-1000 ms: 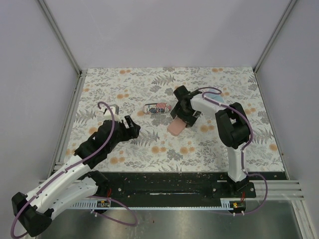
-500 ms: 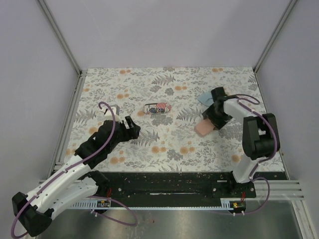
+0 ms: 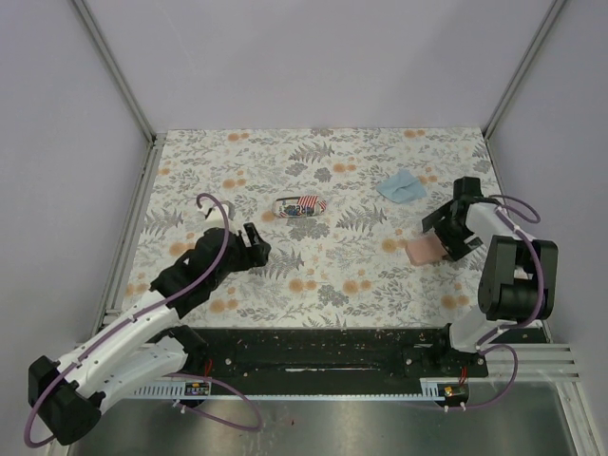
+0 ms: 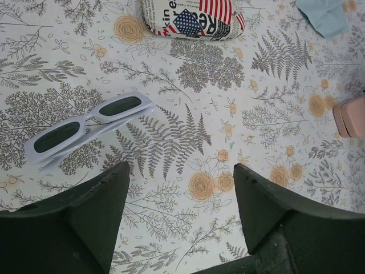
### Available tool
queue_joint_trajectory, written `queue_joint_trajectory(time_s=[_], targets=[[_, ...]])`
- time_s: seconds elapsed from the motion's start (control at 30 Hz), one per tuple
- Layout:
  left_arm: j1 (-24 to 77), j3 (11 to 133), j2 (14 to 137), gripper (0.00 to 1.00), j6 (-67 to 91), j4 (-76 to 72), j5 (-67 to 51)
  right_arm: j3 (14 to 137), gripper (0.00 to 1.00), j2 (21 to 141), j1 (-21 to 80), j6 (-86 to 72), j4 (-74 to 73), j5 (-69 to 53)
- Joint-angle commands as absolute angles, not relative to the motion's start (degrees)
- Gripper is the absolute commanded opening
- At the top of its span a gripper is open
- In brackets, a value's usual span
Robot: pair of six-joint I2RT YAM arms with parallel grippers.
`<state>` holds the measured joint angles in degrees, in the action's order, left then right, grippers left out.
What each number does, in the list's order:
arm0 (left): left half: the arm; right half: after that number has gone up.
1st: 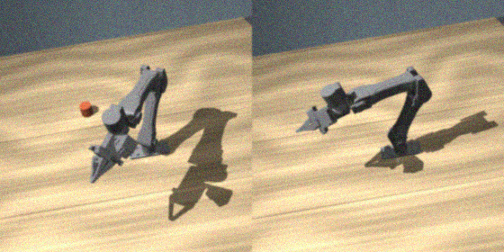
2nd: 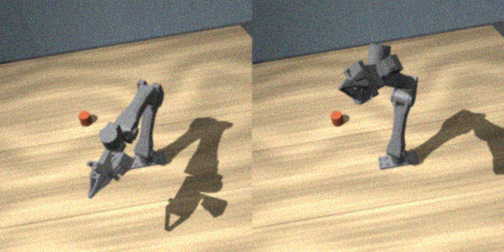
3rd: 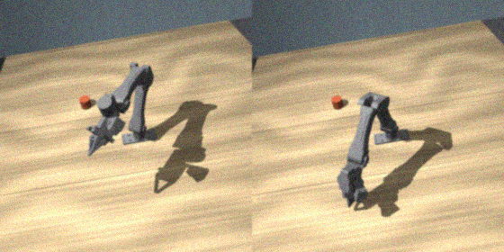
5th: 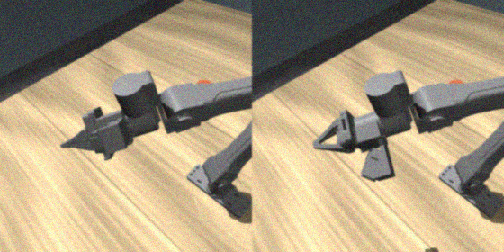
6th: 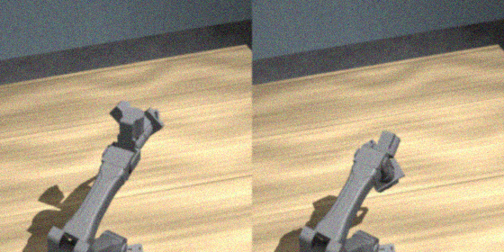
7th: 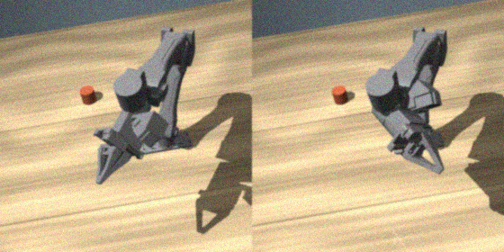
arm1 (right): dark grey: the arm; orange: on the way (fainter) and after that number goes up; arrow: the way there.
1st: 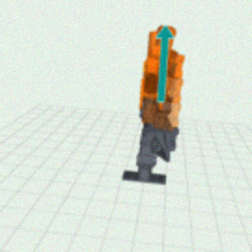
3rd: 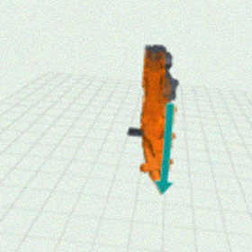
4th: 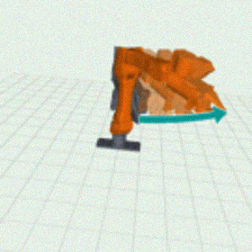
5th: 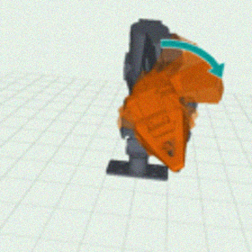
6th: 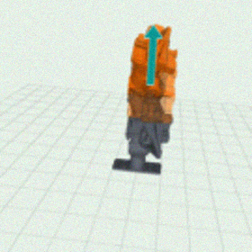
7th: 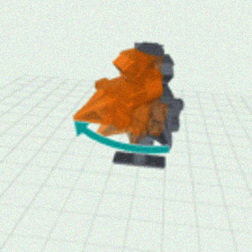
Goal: Organize the sunglasses
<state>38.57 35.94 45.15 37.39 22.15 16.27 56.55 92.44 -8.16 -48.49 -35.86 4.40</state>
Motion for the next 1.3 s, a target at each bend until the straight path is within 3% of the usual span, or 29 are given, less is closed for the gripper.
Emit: queue_joint_trajectory(time_s=[0.0,0.13,0.33,0.53,0.67,0.7,0.73,0.93,1.27], targets=[[38.50,36.21,46.14,0.77,37.36,18.29,15.99,60.98,0.99,87.37,-1.61,-42.90,-33.74,7.27],[38.41,39.01,49.64,0.77,34.81,16.96,18.97,69.50,0.99,88.41,6.58,-43.50,-42.34,15.46],[36.22,55.35,67.21,0.77,26.30,20.04,19.26,74.44,0.99,90.44,8.96,-43.77,-46.58,11.35],[34.10,67.56,83.30,0.78,12.16,15.12,5.83,69.89,1.00,85.62,9.05,-42.98,-42.64,5.46],[33.40,84.58,95.76,0.77,0.91,26.42,4.15,65.22,0.99,81.13,9.05,-42.28,-39.56,0.27],[32.62,88.99,98.67,0.93,-3.65,29.50,1.43,64.26,0.99,80.08,9.14,-42.10,-39.64,-1.82],[31.74,93.21,102.18,0.99,-5.17,31.88,-1.81,63.55,0.99,79.02,9.14,-41.66,-39.46,-2.80],[29.62,107.03,115.56,0.99,-19.31,40.32,-12.47,59.60,0.99,72.52,9.23,-39.64,-40.17,-3.78],[29.62,117.60,126.03,0.99,-31.11,50.18,-12.48,56.95,1.00,69.61,9.14,-39.46,-39.73,-6.94]])
